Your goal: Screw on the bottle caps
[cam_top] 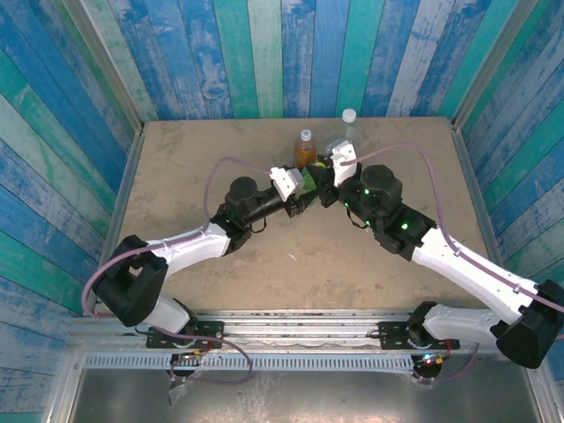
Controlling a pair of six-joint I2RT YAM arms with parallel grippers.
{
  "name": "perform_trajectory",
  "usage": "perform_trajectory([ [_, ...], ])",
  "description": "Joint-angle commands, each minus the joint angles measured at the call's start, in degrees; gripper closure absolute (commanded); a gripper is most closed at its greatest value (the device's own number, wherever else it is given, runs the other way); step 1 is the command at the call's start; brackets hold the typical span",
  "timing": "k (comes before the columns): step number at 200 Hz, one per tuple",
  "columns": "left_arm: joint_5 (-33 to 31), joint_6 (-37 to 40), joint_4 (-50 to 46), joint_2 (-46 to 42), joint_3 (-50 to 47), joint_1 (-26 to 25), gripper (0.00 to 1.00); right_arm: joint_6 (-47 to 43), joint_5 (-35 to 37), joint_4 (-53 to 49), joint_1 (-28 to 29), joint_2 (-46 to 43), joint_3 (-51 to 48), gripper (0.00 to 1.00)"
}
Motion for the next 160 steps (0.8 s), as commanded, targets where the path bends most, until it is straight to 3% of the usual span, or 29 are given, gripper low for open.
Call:
perform_trajectory([
  [1,-2.37,-1.07,3.10,1.18,3.06,0.08,0.40,-4.04,3.87,-4.38,-0.15,0.04,1.43,0.68],
  [15,0.49,-0.10,-0.66,0.92,3.28,0.69,0.40,-9.33,-3.74,-5.47,-1.63,-2.33,1.36,0.56],
  [41,5.04,-1.97,0.07,-1.03,0.71,2.91,0.40,-15.78,-22.28,-8.57,-8.04,-8.27,1.07,0.48],
  [55,10.99,-1.80,-2.17,-1.94,0.80,4.57,0.40,-17.98,-32.15,-11.18,-11.50,-10.82,1.14,0.47],
  [71,20.74,3.24,-9.85,-2.80,2.69,5.14,0.38,-20.37,-38.24,-14.53,-14.28,-12.35,1.68,0.47],
  [103,29.99,6.70,-15.69,-3.71,4.58,5.14,0.38,-24.55,-42.82,-21.77,-14.84,-12.21,3.89,0.47],
  [160,34.37,6.54,-16.93,-3.43,5.50,5.14,0.40,-24.86,-46.94,-22.93,-14.87,-8.52,5.02,0.52],
])
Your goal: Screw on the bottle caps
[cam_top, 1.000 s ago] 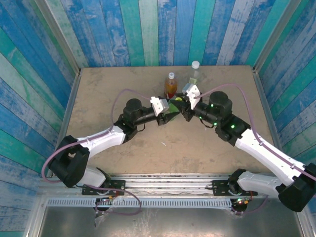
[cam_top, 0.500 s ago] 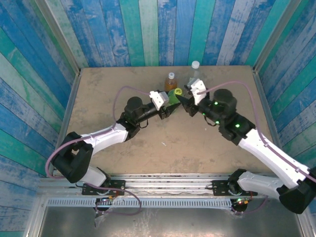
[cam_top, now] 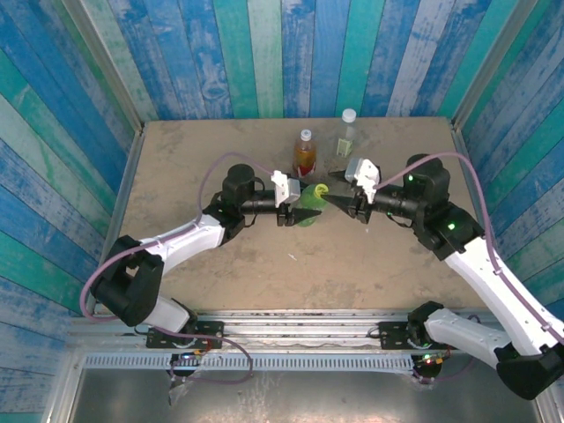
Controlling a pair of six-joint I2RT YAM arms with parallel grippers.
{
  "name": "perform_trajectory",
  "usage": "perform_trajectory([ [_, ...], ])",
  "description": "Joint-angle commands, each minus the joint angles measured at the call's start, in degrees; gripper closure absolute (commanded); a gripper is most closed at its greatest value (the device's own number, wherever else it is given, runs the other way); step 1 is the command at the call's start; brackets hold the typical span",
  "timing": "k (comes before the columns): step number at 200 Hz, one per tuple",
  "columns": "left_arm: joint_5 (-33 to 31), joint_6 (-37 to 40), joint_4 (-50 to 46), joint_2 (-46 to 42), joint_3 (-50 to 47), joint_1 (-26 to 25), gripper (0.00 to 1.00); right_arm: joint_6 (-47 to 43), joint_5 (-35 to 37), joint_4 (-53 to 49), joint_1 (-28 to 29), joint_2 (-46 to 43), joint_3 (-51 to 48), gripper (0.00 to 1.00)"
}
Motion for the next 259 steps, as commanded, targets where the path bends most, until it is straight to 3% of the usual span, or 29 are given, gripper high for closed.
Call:
perform_trajectory([
  [1,4.17,1.00,-1.74,-3.28,1.41,-0.06,0.40,-1.36,-3.45,-2.09,-0.21,0.99,1.23,0.52],
  [80,4.26,1.29,-1.15,-3.34,1.34,-0.06,0.39,-1.35,-4.92,-2.39,-0.29,4.95,1.41,0.55],
  [100,4.01,1.25,-1.06,-3.34,1.23,-0.07,0.39,-1.30,-5.63,-2.59,-0.29,5.88,1.58,0.59],
  [125,3.32,1.21,-0.90,-3.06,1.06,-0.06,0.39,-1.42,-5.74,-2.86,-0.29,6.59,1.76,0.71],
  [144,2.55,0.88,-0.49,-2.63,0.82,-0.06,0.35,-1.29,-5.09,-2.68,-0.29,6.60,1.67,0.73],
  [152,2.17,0.69,-0.06,-2.49,0.54,-0.06,0.26,-1.15,-4.04,-2.47,-0.29,6.64,1.59,0.73],
  [168,-0.76,-1.54,3.56,-2.65,-1.65,-0.06,0.00,-0.04,-1.08,-1.46,-0.29,6.91,1.33,0.73],
  [174,-2.47,-2.64,5.52,-2.87,-3.10,-0.06,0.06,0.78,0.25,-0.81,-0.29,7.15,1.24,0.73],
  [214,-7.82,-12.94,21.31,-5.35,-15.83,2.90,0.06,7.14,13.30,7.59,-0.49,11.27,-0.09,0.75],
  [234,-15.92,-13.91,21.88,-7.69,-20.65,3.27,0.06,9.90,20.28,9.39,-0.66,15.88,1.50,0.75],
  [259,-22.25,-13.85,20.04,-11.34,-25.80,3.60,0.06,12.07,23.70,9.36,-1.06,21.54,4.76,0.76],
])
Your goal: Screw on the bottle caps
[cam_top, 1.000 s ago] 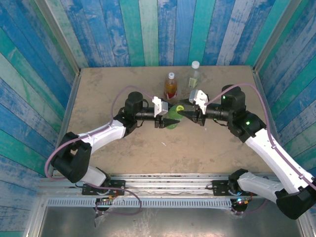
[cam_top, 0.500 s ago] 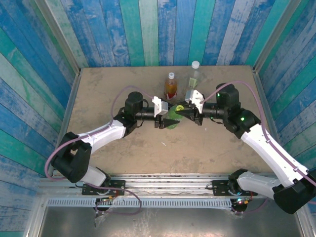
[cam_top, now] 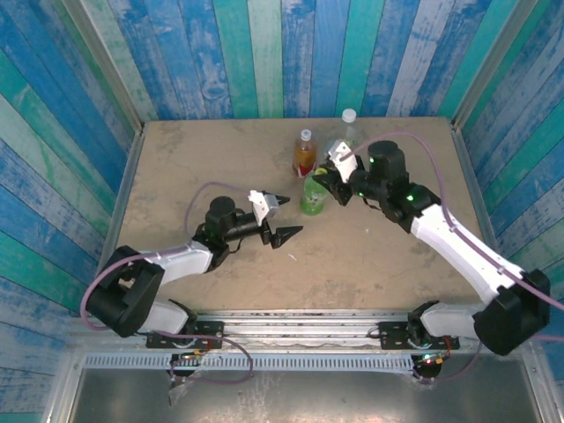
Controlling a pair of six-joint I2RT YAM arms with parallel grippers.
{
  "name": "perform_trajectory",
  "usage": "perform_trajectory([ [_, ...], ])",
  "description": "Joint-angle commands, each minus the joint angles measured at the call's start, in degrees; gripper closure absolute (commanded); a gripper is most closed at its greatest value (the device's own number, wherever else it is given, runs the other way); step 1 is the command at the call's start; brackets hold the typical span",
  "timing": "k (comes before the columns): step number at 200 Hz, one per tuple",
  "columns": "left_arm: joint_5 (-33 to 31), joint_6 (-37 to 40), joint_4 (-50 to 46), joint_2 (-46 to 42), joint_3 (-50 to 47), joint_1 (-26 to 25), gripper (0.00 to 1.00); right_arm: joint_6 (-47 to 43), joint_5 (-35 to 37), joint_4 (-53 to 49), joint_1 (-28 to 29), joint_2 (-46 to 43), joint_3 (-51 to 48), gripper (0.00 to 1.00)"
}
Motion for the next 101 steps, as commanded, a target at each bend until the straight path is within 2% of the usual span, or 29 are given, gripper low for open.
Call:
perform_trajectory([
  [1,-8.70,-2.19,2.46,-5.95,-3.46,0.38,0.06,3.98,8.09,3.22,-0.47,4.16,3.54,0.76],
  [45,-14.91,-1.55,-1.76,-13.72,-8.70,0.89,0.06,5.62,3.14,0.70,-1.02,10.67,7.50,0.77],
  [62,-16.40,-1.11,-2.60,-13.75,-8.62,0.96,0.06,5.82,1.51,-0.41,-1.02,12.00,7.98,0.76],
  [101,-15.63,-1.09,-3.61,-11.78,-7.32,1.53,0.06,5.01,0.47,-1.92,-1.02,13.94,7.39,0.73],
])
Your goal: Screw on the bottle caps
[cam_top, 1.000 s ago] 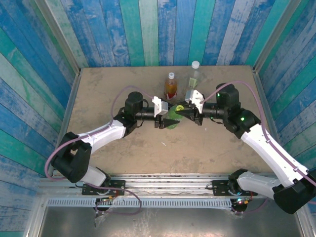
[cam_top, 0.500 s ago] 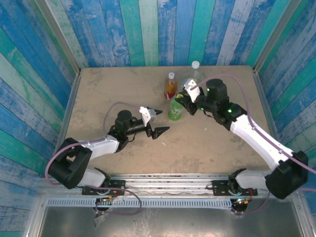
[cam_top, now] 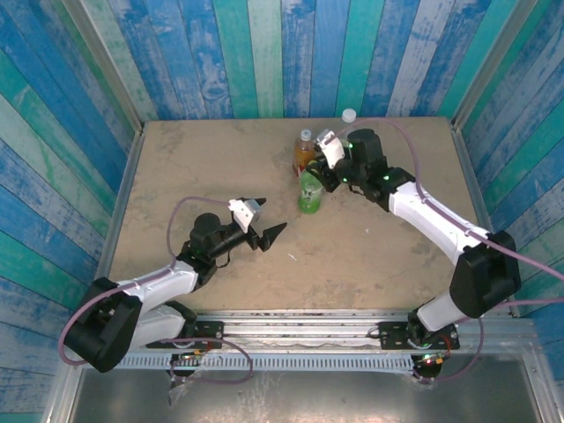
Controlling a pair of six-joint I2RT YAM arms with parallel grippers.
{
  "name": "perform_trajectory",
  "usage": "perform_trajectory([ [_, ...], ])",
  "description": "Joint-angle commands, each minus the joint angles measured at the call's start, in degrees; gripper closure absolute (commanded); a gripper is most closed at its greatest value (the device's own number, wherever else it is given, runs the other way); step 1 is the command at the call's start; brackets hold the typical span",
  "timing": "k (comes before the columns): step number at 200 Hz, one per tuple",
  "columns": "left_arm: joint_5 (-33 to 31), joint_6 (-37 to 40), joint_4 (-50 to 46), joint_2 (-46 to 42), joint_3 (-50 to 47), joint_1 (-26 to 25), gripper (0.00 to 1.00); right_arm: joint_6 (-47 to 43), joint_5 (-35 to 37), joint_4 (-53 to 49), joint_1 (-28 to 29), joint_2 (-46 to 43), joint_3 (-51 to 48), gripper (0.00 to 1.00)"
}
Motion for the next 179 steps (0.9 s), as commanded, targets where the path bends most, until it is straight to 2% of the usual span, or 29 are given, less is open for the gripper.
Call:
perform_trajectory([
  [1,-1.13,0.24,-1.01,0.75,0.93,0.53,0.06,-0.01,-1.94,-2.07,-0.21,1.25,0.44,0.73],
  [22,-1.72,0.15,-0.99,0.72,0.75,0.78,0.06,-0.41,-3.61,-3.22,-0.21,2.72,0.77,0.73],
  [47,-2.75,0.15,-0.79,0.58,0.66,1.23,0.06,-2.32,-5.75,-4.47,-0.21,4.24,1.73,0.67],
  [99,-7.47,-0.44,-0.41,0.93,1.01,2.59,0.06,-3.29,-5.99,-1.01,-0.25,0.71,0.65,0.39],
  [148,-21.64,-0.19,0.88,-2.39,-0.34,5.19,0.06,1.72,-5.24,11.32,-2.83,-8.14,-7.54,0.21],
  [179,-31.22,1.57,1.28,-4.90,-1.79,7.44,0.06,8.11,0.34,20.42,-8.11,-13.93,-15.95,0.14],
])
